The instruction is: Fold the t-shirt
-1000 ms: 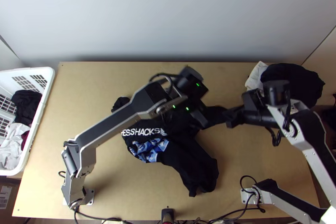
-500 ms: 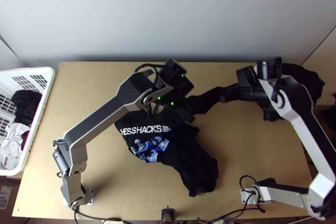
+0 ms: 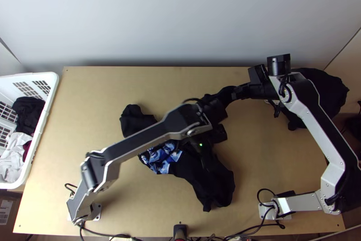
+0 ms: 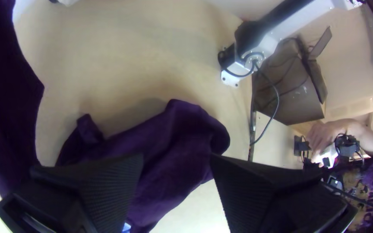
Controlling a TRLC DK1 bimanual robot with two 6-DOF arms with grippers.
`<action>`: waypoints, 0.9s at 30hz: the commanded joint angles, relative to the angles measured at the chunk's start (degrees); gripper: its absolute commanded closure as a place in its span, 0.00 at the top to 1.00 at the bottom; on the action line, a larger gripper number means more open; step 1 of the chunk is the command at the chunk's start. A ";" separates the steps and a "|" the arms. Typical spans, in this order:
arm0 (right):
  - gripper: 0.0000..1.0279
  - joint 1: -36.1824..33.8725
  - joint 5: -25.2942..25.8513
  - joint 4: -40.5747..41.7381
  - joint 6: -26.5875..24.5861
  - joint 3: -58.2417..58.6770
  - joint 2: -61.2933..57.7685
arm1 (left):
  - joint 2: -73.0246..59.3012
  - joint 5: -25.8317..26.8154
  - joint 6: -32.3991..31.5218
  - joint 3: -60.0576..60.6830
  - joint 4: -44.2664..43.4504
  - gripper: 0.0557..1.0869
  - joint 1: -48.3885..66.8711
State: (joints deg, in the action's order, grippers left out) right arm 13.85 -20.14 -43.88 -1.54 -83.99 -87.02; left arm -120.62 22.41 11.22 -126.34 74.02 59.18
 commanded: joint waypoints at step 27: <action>0.03 1.27 -0.43 0.72 1.19 -4.70 -3.33 | -17.11 -14.42 1.61 -1.98 -13.81 0.78 -5.48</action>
State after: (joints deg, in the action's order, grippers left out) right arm 14.90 -20.38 -43.07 -0.43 -88.18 -89.95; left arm -135.59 9.23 12.75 -127.94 61.23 53.98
